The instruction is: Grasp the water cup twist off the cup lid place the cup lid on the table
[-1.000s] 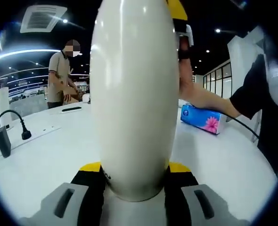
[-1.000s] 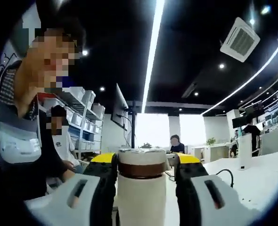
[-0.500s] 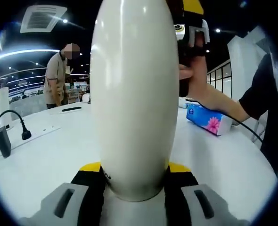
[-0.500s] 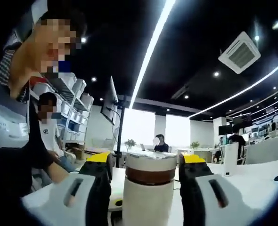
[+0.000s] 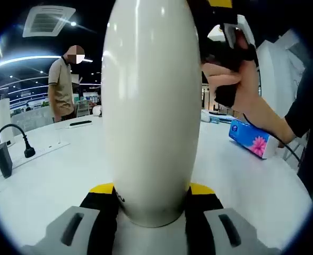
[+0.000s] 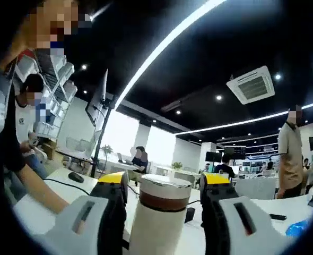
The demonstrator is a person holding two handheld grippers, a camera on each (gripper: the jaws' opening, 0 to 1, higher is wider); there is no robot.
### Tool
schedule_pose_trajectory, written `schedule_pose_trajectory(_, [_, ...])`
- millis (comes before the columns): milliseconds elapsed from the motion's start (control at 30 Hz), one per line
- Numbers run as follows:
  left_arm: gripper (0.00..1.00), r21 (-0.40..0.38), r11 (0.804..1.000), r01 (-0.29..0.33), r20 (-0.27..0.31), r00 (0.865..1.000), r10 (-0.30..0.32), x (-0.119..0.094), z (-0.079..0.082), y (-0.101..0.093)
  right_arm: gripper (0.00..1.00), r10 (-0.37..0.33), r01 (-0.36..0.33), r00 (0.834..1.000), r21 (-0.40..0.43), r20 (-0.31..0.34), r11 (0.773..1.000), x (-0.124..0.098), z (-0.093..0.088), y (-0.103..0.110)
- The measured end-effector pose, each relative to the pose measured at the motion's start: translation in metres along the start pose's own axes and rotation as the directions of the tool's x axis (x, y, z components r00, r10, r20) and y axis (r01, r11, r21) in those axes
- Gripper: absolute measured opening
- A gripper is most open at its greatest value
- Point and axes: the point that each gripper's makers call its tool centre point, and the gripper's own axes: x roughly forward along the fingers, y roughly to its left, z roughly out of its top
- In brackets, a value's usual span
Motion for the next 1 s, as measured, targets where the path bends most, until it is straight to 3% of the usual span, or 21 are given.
schedule_pose_trajectory(100, [0.51,0.000,1.000,0.000,0.000,1.000,0.000,0.000,0.000,-0.001,0.53,-0.078,0.077,0.997,-0.041,-0.024,0.996,-0.002,0.000,-0.002])
schedule_pose_trajectory(233, [0.51,-0.001,1.000,-0.001,0.000,1.000,0.001,0.000,0.000,-0.002,0.52,-0.174,0.173,0.985,-0.034,-0.016,0.984,-0.006,0.007,-0.006])
schedule_pose_trajectory(333, [0.51,-0.002,1.000,-0.001,0.001,1.000,0.001,-0.001,0.000,-0.002,0.52,-0.241,0.241,0.970,-0.011,-0.009,0.971,-0.012,0.017,-0.007])
schedule_pose_trajectory(400, [0.51,-0.002,1.000,-0.002,0.001,1.000,0.002,-0.001,0.000,-0.002,0.52,-0.282,0.281,0.959,-0.056,-0.017,0.958,-0.015,0.021,-0.008])
schedule_pose_trajectory(633, [0.51,-0.003,1.000,-0.003,0.000,1.000,0.003,-0.002,-0.001,0.000,0.51,-0.286,0.277,0.956,-0.119,-0.063,0.953,-0.004,0.006,0.008])
schedule_pose_trajectory(733, [0.51,-0.004,1.000,-0.004,0.000,1.000,0.004,-0.003,-0.001,0.000,0.51,-0.316,0.300,0.945,-0.157,-0.087,0.941,-0.002,-0.001,0.010])
schedule_pose_trajectory(1000, [0.51,-0.005,1.000,-0.005,0.000,1.000,0.005,-0.004,-0.002,0.002,0.47,-0.350,0.337,0.933,-0.134,-0.085,0.932,-0.003,0.000,0.009])
